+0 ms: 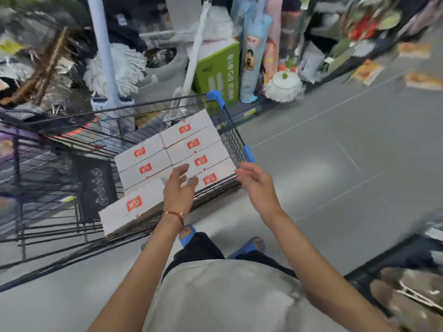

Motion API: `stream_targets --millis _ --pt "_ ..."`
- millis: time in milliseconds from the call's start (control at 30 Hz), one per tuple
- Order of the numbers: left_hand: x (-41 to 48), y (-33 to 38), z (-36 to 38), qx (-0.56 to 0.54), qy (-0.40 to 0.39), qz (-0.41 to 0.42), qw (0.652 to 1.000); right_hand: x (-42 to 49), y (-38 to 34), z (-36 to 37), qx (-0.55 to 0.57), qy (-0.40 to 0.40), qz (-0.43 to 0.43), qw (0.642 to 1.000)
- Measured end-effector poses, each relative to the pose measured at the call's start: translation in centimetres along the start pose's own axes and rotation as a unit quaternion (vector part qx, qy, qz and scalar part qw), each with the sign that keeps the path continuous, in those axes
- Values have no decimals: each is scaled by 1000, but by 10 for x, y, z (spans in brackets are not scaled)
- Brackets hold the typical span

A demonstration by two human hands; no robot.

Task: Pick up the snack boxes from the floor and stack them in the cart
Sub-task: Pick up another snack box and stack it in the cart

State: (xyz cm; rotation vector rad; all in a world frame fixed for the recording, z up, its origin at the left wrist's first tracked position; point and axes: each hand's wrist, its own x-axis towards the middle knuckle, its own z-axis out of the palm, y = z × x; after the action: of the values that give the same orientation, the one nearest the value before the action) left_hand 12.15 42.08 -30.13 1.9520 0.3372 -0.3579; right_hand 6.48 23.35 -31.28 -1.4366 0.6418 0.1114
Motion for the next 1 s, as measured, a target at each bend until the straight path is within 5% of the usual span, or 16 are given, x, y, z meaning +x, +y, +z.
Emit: stream_targets --millis 567,1000 --pt "-12 120 287 95 -287 136 943 1 -22 -261 174 262 28 949" --pt "30 243 560 118 -413 120 895 113 -86 -477 208 378 60 900"
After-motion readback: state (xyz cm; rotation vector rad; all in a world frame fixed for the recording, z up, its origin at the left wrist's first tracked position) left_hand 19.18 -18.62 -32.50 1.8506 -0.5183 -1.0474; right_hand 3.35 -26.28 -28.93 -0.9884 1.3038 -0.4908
